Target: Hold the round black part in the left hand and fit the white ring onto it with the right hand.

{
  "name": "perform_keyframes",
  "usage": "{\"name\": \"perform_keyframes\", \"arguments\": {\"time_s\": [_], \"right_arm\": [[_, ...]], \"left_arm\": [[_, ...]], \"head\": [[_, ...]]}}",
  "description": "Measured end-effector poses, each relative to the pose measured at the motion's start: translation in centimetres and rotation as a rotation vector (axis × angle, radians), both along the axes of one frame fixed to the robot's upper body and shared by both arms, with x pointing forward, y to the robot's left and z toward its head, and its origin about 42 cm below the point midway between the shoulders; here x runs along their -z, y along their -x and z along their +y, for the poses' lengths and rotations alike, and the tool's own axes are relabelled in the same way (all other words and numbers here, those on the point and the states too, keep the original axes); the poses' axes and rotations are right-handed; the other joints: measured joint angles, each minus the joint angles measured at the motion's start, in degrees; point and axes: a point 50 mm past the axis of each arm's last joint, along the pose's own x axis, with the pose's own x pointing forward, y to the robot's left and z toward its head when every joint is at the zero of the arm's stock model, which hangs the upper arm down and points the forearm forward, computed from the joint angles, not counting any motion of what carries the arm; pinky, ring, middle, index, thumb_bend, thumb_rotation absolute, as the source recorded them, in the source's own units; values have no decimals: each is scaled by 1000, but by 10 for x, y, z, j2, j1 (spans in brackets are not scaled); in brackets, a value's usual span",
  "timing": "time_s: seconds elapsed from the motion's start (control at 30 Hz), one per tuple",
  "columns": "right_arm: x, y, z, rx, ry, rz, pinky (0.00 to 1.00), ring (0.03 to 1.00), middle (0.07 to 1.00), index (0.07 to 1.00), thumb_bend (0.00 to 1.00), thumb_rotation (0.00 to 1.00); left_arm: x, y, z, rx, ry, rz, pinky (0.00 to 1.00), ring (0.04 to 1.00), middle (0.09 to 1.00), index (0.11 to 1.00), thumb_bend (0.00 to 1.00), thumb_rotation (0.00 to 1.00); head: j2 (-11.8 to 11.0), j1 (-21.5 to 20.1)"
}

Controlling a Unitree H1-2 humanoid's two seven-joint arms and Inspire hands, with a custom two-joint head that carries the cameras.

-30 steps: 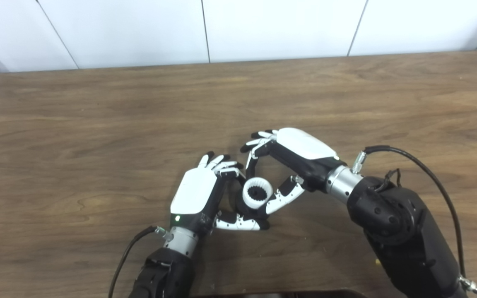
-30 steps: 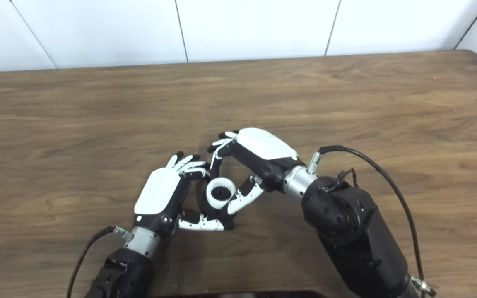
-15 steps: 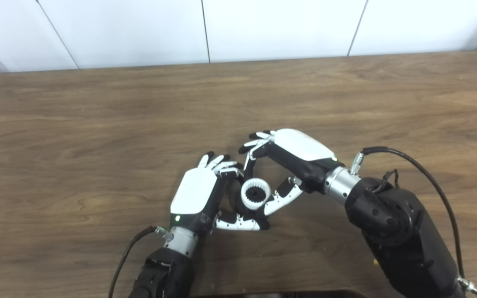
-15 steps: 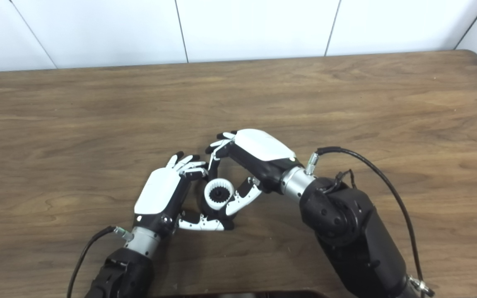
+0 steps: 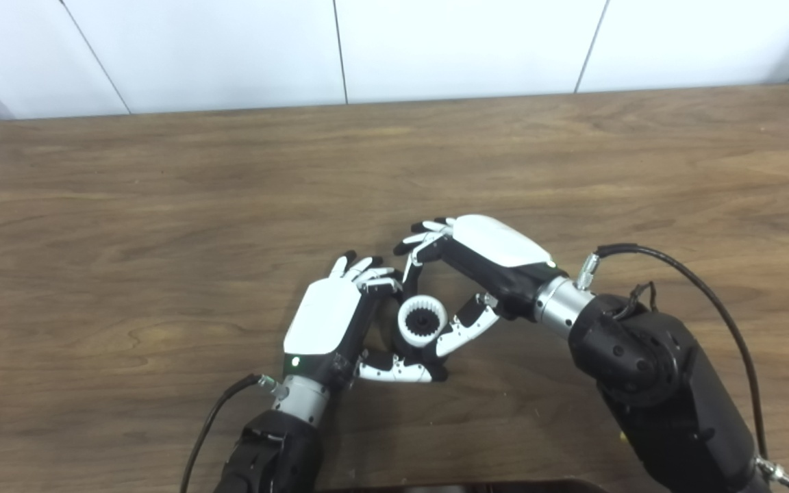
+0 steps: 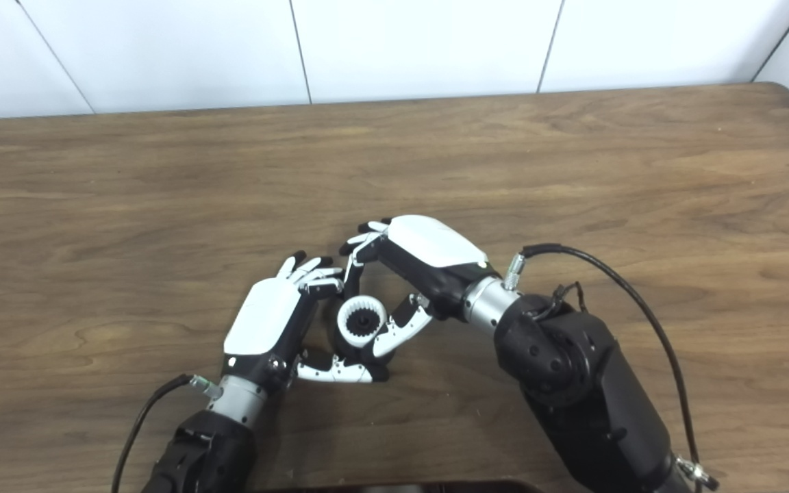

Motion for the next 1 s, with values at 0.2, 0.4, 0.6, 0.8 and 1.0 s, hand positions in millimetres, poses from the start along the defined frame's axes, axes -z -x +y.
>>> {"name": "perform_keyframes", "arguments": {"time_s": [0.2, 0.4, 0.6, 0.8, 1.0], "right_arm": [[4, 0, -3, 6, 14, 11, 1000, 945, 843, 482, 525, 136], [8, -2, -4, 5, 11, 22, 1000, 944, 842, 482, 524, 136], [10, -1, -5, 10, 13, 22, 1000, 950, 845, 482, 524, 136], [8, 0, -3, 5, 30, -2, 1000, 942, 844, 488, 525, 142], [8, 1, -2, 3, 41, -15, 1000, 953, 875, 494, 524, 153]], "left_arm": [[0, 0, -2, 4, 5, -1, 1000, 906, 792, 486, 518, 56], [0, 0, -2, 5, 5, -1, 1000, 906, 791, 486, 518, 56], [-1, 0, -2, 6, 5, -1, 1000, 907, 790, 486, 518, 56], [-1, 0, -2, 6, 5, -2, 1000, 906, 790, 486, 518, 56], [-1, 0, -2, 5, 4, -2, 1000, 909, 792, 486, 519, 56]], "head": [[0, 0], [0, 0], [2, 0], [2, 0], [2, 1]]}}
